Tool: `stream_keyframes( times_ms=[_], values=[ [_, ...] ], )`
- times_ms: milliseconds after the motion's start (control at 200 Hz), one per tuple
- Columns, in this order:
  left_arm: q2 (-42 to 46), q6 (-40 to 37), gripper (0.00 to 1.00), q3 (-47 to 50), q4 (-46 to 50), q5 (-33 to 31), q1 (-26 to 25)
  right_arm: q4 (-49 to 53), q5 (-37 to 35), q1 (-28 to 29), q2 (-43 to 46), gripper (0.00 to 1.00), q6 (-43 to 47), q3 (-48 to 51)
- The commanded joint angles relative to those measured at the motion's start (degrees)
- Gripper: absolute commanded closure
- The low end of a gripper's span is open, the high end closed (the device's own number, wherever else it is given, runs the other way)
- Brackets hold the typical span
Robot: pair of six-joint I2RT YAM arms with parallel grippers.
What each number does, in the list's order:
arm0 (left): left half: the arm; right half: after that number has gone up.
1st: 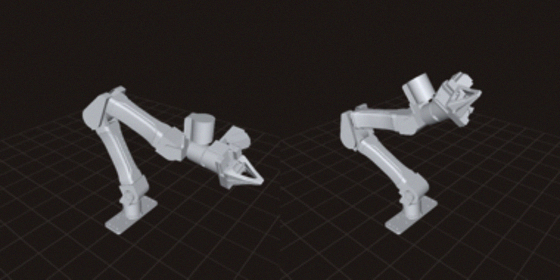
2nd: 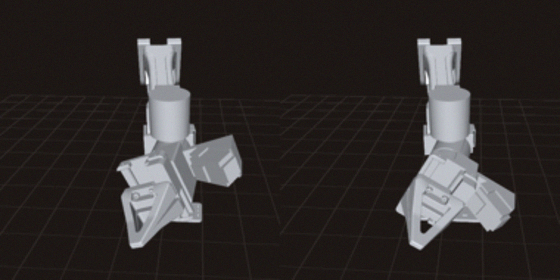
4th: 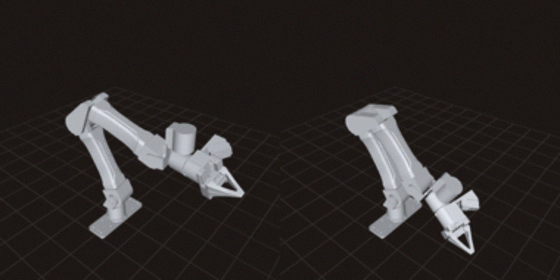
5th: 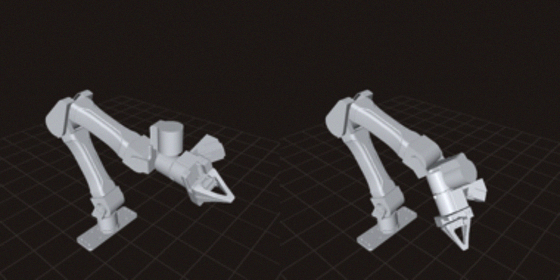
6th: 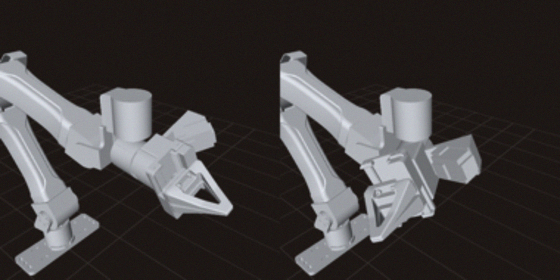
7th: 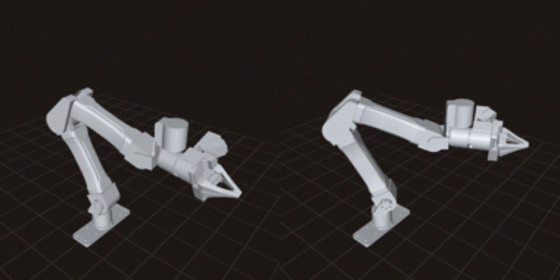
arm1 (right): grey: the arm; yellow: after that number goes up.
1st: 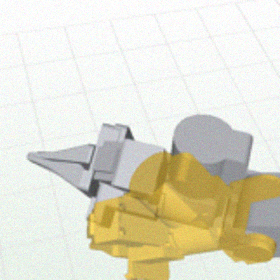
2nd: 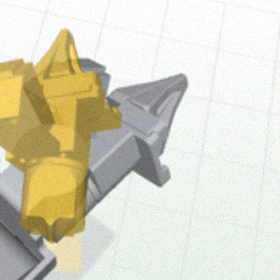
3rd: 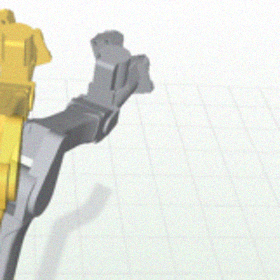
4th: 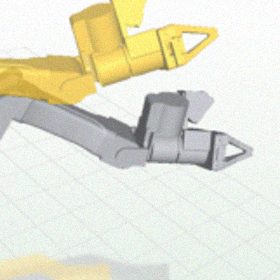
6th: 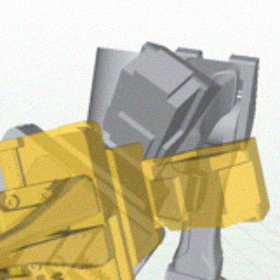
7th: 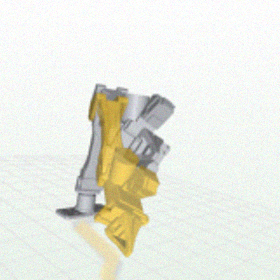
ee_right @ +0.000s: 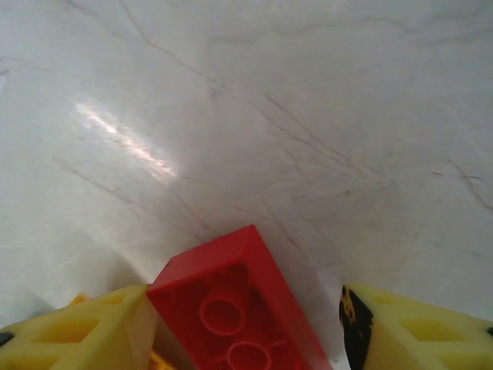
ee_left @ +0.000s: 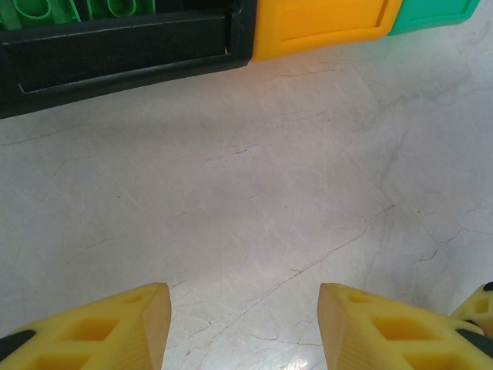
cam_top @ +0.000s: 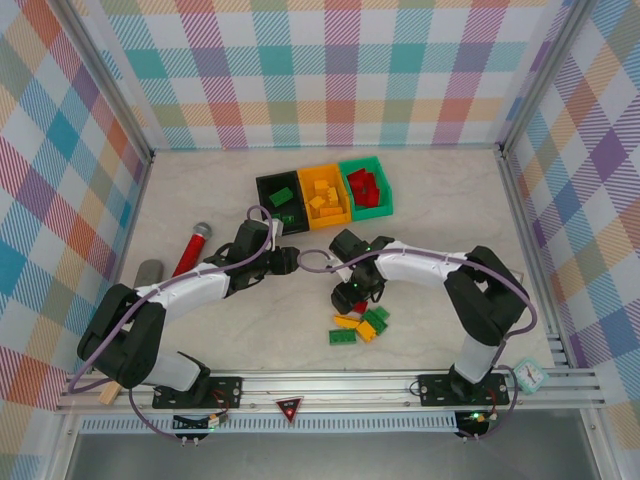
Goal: Sort the legos into containers by color
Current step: Pick up the lego from the bottom-center of the table.
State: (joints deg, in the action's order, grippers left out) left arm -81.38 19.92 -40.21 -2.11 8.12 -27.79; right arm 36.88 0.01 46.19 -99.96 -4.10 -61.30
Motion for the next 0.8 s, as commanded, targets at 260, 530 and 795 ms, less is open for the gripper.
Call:
stream_keyframes(
  times_ms=[260, 530, 795],
  values=[
    [0.39, 0.25, 0.47, 0.66, -0.68, 0.91, 0.72, 1.7, -6.27, -0.84, -3.3, 0.5, -4.33, -1.98],
    [0.65, 0.12, 0.47, 0.74, -0.51, 0.53, 0.81, -0.65, -8.02, -2.6, 0.56, 0.61, -7.82, -3.16],
    [-0.42, 0.37, 0.47, 0.6, -1.05, 1.42, 0.85, -5.46, -5.28, -10.98, 2.32, 0.61, -8.69, -11.24]
  ],
)
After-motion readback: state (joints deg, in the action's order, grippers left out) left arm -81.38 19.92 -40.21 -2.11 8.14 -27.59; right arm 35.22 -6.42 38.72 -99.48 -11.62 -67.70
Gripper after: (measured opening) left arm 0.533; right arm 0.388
